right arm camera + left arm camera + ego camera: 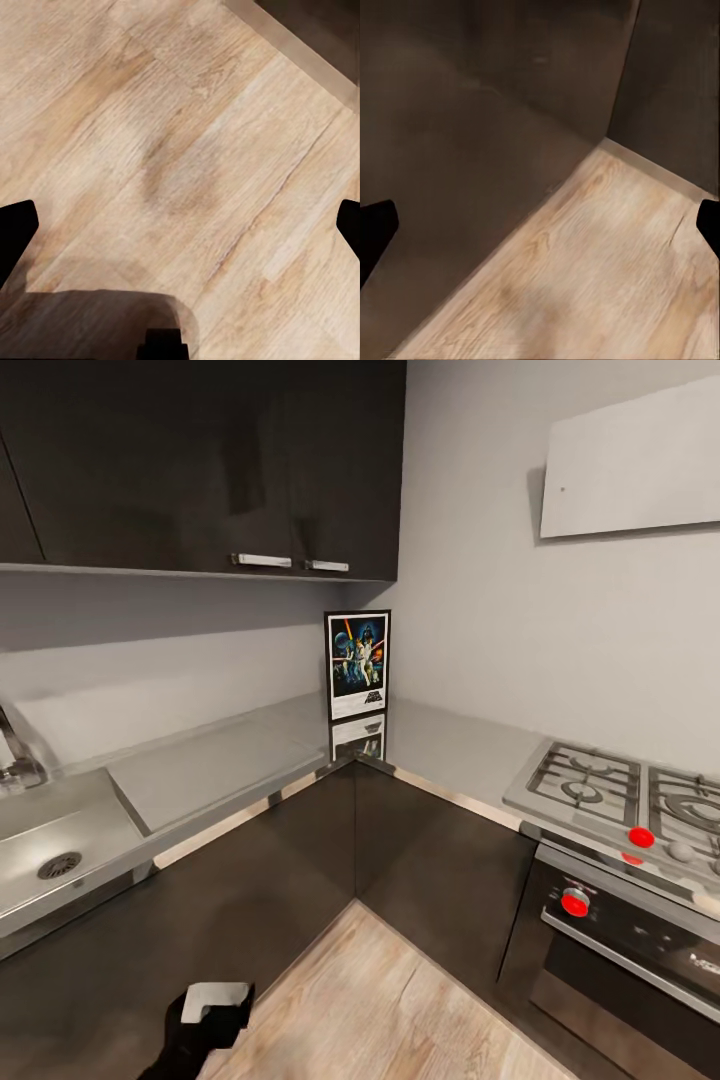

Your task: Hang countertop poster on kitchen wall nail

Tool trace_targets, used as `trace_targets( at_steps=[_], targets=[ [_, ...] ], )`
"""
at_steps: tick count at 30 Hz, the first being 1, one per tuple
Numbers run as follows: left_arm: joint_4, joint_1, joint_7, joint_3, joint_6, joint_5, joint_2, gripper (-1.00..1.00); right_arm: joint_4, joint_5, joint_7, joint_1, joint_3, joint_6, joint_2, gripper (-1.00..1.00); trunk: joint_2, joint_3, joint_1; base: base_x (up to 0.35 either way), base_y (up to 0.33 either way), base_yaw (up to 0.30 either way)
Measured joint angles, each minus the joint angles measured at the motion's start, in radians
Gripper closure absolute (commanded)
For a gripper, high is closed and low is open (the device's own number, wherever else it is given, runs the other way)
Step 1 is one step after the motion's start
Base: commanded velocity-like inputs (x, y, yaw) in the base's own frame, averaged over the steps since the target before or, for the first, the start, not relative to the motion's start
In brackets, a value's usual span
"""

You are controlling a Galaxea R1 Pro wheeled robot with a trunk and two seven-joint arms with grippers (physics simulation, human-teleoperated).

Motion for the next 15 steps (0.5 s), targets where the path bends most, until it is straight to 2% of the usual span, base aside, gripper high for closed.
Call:
trace_targets(
  at_steps=[3,6,9,12,15],
  targets=[
    [-0.114,0.0,-0.001,-0.005,0.067,0.001,-0.007,-1.0,0.0,0.0,0.0,0.0,0.0,-0.013,0.0,-1.0,0.0,0.0,0.0,0.0,0.0,0.0],
    [-0.167,-0.003,-0.001,-0.008,0.101,0.001,-0.033,-1.0,0.0,0.0,0.0,0.0,0.0,-0.021,0.0,-1.0,0.0,0.0,0.0,0.0,0.0,0.0],
    [-0.185,-0.023,-0.001,-0.008,0.144,0.001,-0.048,-1.0,0.0,0.0,0.0,0.0,0.0,-0.025,0.0,-1.0,0.0,0.0,0.0,0.0,0.0,0.0],
    [-0.195,-0.074,-0.001,-0.009,0.197,0.001,-0.059,-1.0,0.0,0.0,0.0,0.0,0.0,-0.026,0.0,-1.0,0.0,0.0,0.0,0.0,0.0,0.0],
    [-0.202,-0.202,-0.001,-0.009,0.292,0.001,-0.077,-1.0,0.0,0.001,0.0,0.0,0.0,-0.027,0.0,-1.0,0.0,0.0,0.0,0.0,0.0,0.0]
  ],
)
